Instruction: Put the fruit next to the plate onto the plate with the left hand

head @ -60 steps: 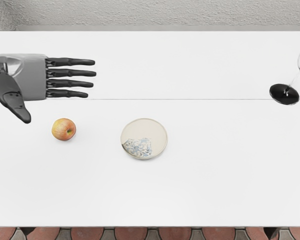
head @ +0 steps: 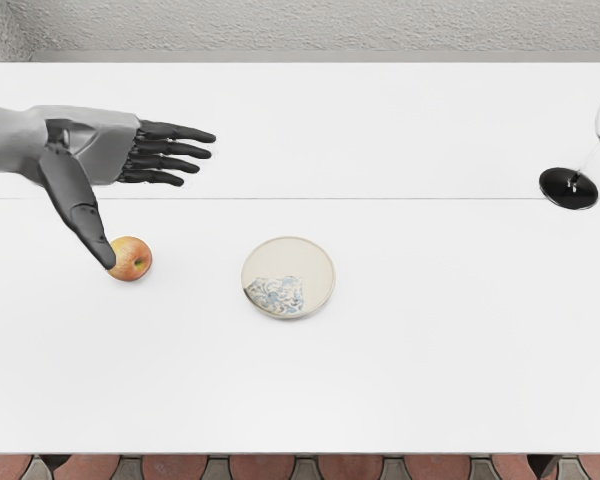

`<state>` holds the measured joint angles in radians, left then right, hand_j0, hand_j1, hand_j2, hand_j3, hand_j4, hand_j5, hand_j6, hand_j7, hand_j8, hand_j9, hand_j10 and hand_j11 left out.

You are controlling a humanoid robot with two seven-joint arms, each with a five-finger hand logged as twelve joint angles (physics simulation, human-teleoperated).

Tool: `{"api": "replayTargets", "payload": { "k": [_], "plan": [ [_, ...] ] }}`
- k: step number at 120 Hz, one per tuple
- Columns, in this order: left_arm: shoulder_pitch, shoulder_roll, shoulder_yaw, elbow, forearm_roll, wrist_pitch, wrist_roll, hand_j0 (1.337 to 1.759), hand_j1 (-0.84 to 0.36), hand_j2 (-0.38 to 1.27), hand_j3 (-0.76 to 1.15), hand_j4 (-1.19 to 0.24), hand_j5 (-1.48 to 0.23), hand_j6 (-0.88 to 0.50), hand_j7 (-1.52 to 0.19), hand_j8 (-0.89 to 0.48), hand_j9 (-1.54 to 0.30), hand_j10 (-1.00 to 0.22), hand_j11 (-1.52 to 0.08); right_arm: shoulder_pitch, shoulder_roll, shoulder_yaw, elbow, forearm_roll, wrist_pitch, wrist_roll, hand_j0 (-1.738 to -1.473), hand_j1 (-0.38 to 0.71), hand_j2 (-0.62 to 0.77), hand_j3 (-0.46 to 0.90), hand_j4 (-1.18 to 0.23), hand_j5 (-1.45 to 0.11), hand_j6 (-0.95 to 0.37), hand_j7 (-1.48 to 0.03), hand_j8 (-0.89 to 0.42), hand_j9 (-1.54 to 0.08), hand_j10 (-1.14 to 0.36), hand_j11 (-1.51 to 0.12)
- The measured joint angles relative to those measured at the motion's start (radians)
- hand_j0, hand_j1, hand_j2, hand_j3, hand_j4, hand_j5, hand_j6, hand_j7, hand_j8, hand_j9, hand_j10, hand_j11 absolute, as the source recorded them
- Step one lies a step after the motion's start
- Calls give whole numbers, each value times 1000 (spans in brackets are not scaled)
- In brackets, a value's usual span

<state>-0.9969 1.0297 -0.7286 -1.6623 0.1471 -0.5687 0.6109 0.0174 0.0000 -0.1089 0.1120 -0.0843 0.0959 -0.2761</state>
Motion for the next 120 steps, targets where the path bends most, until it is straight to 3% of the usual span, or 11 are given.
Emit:
{"api": "replayTargets", "payload": {
  "k": [9, 25, 38, 64, 90, 120],
  "plan": [
    [1, -3, 7, 0, 170, 54, 0, 1658, 332, 3, 0, -14, -18, -14, -18, -15, -18, -14, -18, 3, 0, 0, 0, 0, 0, 0, -1658, -349, 0, 0, 0, 0, -1, 0, 0, 0, 0, 0],
    [5, -55, 45, -8, 327, 100, 0, 1658, 316, 6, 0, -30, -37, -30, -37, -30, -37, -30, -37, 6, 0, 0, 0, 0, 0, 0, -1658, -349, 0, 0, 0, 0, -1, 0, 0, 0, 0, 0],
    [9, -97, 124, -27, 506, 245, 0, 1658, 293, 10, 0, -50, -62, -50, -61, -50, -61, -49, -61, 7, 0, 0, 0, 0, 0, 0, -1658, -349, 0, 0, 0, 0, -1, 0, 0, 0, 0, 0],
    [24, -158, 322, -47, 720, 495, 0, 1658, 273, 15, 0, -69, -85, -70, -85, -70, -85, -69, -85, 7, 0, 0, 0, 0, 0, 0, -1658, -349, 0, 0, 0, 0, -1, 0, 0, 0, 0, 0],
    [48, -190, 481, -49, 869, 728, 0, 1658, 266, 17, 0, -76, -93, -77, -92, -77, -92, -75, -92, 7, 0, 1, 0, 0, 0, 0, -1658, -349, 0, 0, 0, 0, -1, 0, 0, 0, 0, 0],
    [87, -206, 522, -18, 915, 838, 0, 1658, 264, 17, 0, -78, -96, -79, -95, -79, -95, -77, -95, 7, 0, 1, 0, 0, 0, 0, -1658, -349, 0, 0, 0, 0, 0, 0, 0, 0, 0, 0]
  ]
}}
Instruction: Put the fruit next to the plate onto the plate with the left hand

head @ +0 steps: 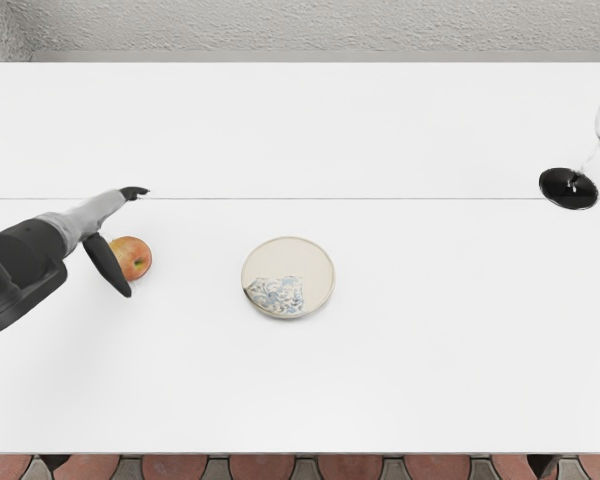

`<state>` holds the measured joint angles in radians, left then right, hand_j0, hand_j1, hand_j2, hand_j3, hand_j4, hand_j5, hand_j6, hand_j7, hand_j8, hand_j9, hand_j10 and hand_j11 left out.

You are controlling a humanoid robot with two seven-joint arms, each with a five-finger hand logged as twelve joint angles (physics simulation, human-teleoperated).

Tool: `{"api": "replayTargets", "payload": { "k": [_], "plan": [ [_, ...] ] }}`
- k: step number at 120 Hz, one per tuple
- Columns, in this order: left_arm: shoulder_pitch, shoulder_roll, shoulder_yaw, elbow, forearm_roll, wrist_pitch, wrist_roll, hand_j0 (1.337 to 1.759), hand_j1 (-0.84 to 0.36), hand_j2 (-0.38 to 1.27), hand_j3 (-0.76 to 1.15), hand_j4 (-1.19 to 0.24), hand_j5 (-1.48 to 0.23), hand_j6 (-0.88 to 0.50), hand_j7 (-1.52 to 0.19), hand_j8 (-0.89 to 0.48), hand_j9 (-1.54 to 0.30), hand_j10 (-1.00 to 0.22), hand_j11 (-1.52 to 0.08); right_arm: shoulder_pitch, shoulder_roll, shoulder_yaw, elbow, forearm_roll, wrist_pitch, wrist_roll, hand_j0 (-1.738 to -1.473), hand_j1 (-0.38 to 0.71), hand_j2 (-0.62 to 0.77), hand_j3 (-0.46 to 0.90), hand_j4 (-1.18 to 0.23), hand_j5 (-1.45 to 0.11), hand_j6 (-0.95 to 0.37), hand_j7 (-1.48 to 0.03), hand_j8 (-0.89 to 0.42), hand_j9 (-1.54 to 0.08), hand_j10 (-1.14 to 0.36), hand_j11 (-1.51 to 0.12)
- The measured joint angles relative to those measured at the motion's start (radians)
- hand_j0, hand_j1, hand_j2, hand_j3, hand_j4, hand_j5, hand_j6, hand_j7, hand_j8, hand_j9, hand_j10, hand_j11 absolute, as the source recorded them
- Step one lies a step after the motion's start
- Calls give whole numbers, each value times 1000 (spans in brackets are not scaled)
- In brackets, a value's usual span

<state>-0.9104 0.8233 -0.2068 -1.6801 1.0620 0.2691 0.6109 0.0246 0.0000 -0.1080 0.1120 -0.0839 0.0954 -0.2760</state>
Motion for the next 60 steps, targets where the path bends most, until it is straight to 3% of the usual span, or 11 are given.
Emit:
{"api": "replayTargets", "payload": {
  "k": [60],
  "plan": [
    [33, -116, 6, 108, 69, 80, 0, 1658, 246, 21, 0, -93, -116, -94, -115, -94, -115, -92, -115, 0, 0, -1, 0, 0, 0, 0, -1658, -349, 0, 0, 0, 0, 0, 0, 0, 0, 0, 0]
  ]
}}
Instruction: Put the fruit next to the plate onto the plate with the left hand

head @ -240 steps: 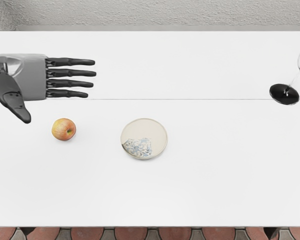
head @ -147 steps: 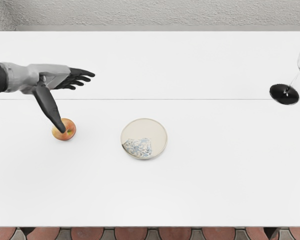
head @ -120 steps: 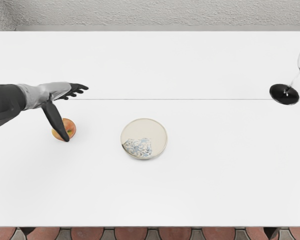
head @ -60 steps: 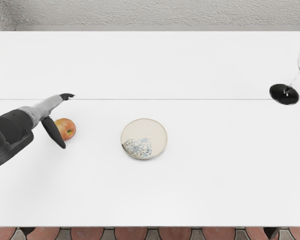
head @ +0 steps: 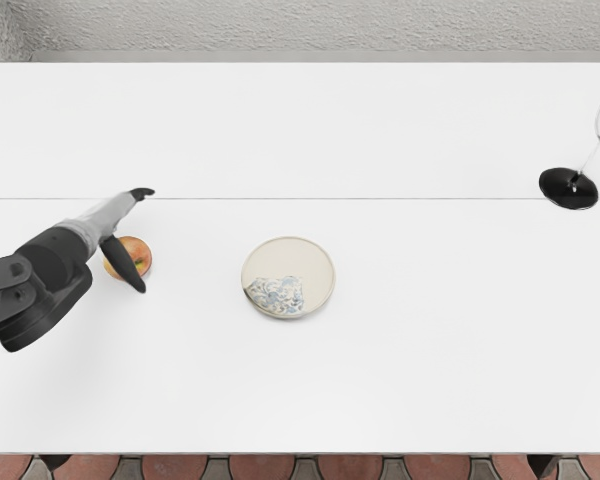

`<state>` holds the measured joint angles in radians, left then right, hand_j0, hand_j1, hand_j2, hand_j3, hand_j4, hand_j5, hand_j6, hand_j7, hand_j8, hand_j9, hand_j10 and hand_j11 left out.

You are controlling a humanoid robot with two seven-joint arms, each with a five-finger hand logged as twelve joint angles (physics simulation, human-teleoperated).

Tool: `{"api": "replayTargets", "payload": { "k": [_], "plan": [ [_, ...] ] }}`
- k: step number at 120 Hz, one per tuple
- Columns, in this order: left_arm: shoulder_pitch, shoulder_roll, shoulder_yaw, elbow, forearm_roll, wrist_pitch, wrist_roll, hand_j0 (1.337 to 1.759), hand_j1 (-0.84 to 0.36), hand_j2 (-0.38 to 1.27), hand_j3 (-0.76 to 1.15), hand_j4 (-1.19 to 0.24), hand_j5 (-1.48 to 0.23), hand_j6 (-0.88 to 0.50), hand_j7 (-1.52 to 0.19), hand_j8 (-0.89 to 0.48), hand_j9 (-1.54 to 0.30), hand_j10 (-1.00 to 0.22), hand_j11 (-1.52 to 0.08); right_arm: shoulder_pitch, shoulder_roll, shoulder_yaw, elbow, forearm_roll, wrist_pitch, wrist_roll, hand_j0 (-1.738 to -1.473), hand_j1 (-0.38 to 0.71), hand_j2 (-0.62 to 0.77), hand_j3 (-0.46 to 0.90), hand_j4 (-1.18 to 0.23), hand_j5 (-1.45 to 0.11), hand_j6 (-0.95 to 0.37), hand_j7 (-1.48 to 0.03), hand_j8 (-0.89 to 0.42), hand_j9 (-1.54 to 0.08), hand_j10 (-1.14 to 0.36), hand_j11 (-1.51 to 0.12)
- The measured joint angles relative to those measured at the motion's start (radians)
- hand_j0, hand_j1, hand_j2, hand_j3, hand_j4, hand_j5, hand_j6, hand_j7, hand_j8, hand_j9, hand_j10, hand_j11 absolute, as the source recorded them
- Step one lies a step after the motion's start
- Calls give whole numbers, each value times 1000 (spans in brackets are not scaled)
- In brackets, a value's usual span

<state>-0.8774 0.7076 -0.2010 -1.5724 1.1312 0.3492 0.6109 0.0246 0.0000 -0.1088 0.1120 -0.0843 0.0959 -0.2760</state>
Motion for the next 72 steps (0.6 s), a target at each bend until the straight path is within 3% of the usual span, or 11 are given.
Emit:
{"api": "replayTargets", "payload": {
  "k": [21, 35, 72],
  "plan": [
    [1, -31, 0, 14, 1, 2, 0, 1658, 216, 26, 0, -118, -148, -119, -148, -119, -148, -117, -147, 0, 0, 0, 0, 0, 0, 0, -1658, -349, 0, 0, 0, 0, 0, 0, 0, 0, 0, 0],
    [42, -8, 0, 16, 6, 3, 0, 1658, 204, 28, 0, -127, -160, -128, -160, -128, -160, -127, -159, 0, 0, 0, 1, 0, 0, 0, -1658, -349, 0, 0, 0, 0, 0, 0, 0, 0, 0, 0],
    [34, 4, -1, 16, 10, 3, 0, 1658, 151, 38, -1, -171, -218, -173, -218, -173, -218, -171, -217, 8, 0, -1, 0, 0, 0, 0, -1658, -349, 0, 0, 0, 0, 0, 0, 0, 0, 0, 0]
  ]
}}
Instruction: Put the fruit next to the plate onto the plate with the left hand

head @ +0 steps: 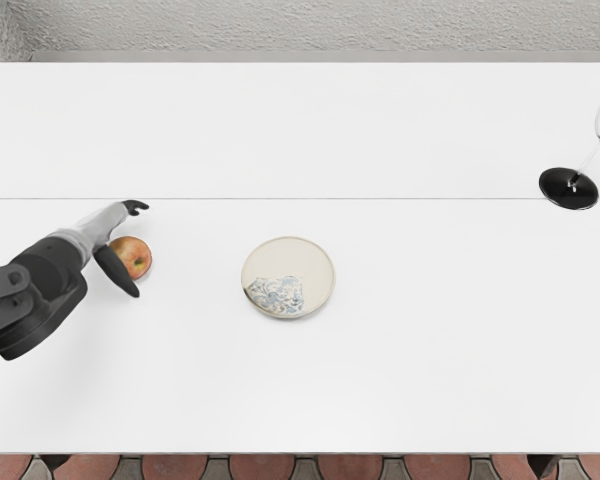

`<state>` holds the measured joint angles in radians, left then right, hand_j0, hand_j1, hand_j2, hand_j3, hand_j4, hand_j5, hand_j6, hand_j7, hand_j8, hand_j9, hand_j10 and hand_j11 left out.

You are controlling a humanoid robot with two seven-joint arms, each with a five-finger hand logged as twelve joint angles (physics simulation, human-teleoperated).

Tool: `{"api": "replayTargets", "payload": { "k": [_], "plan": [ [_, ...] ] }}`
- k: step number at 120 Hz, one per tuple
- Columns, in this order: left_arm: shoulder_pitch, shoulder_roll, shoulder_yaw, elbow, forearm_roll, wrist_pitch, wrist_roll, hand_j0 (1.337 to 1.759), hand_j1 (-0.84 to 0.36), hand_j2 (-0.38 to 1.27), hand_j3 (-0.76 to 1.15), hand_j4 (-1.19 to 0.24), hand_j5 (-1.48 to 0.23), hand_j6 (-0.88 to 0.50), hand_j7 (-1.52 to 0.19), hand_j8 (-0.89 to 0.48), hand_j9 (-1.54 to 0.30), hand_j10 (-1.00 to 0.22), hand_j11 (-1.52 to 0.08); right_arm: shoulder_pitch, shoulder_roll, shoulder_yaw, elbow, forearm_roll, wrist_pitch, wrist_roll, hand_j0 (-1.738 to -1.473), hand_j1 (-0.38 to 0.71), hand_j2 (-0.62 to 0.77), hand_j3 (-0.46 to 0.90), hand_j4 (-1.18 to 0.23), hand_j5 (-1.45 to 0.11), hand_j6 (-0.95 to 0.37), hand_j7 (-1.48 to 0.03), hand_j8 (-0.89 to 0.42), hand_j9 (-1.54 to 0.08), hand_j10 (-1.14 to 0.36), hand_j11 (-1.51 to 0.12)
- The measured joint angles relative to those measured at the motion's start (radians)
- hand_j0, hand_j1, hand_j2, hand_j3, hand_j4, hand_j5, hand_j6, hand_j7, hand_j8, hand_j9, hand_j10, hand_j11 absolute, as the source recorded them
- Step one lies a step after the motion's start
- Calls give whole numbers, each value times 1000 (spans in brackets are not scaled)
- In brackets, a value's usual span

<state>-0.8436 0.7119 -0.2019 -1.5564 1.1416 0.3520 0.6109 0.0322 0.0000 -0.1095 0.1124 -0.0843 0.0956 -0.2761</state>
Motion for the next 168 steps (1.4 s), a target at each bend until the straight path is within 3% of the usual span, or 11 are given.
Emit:
{"api": "replayTargets", "payload": {
  "k": [28, 93, 168],
  "plan": [
    [-10, 19, 0, -10, 0, -1, 0, 1658, 118, 43, 0, -199, -254, -201, -254, -201, -254, -199, -253, 7, 0, 1, 0, 0, 0, 0, -1658, -349, 0, 0, 0, 0, 0, 0, 0, 0, 0, 0],
    [2, 84, -1, -114, -3, 2, 0, 1658, 22, 59, 0, -280, -358, -281, -358, -281, -358, -279, -358, 14, 0, 2, 1, 1, 2, 0, -1658, -349, 0, 0, 0, 0, 0, 0, 0, 0, 0, 0],
    [18, 72, 0, -96, 5, 24, 0, 1658, -78, 77, 0, -363, -468, -364, -468, -364, -467, -363, -467, 21, 0, 2, 1, 2, 2, 0, -1658, -349, 0, 0, 0, 0, 0, 0, 0, 0, 0, 0]
  ]
}}
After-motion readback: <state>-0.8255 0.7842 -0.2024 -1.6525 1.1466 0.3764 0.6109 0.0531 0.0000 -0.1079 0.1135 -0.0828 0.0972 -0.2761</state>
